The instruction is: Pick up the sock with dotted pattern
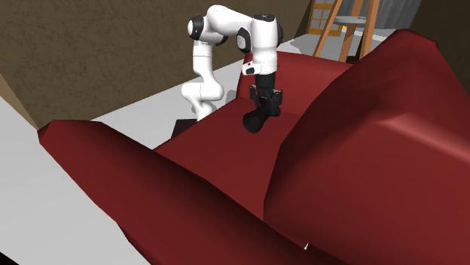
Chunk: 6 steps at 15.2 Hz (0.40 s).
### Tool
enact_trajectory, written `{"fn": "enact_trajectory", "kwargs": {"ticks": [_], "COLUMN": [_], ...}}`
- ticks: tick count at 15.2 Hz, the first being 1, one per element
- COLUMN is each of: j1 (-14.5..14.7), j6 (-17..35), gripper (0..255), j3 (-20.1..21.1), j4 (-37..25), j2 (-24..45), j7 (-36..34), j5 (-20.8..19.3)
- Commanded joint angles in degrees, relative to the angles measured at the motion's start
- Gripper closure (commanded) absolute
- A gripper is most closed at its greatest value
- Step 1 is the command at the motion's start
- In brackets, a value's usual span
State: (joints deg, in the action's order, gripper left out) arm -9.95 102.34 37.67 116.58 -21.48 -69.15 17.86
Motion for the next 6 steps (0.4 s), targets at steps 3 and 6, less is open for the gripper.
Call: {"fn": "enact_trajectory", "kwargs": {"ticks": [3,6], "j1": [-0.2,-0.3], "j6": [-3.1,-3.9], "gripper": [255,255], "j3": [-0.4,-0.5], "j4": [-3.4,-4.3], "j2": [0.3,0.4], "j7": [-0.4,-0.6], "j5": [-0.5,-0.6]}}
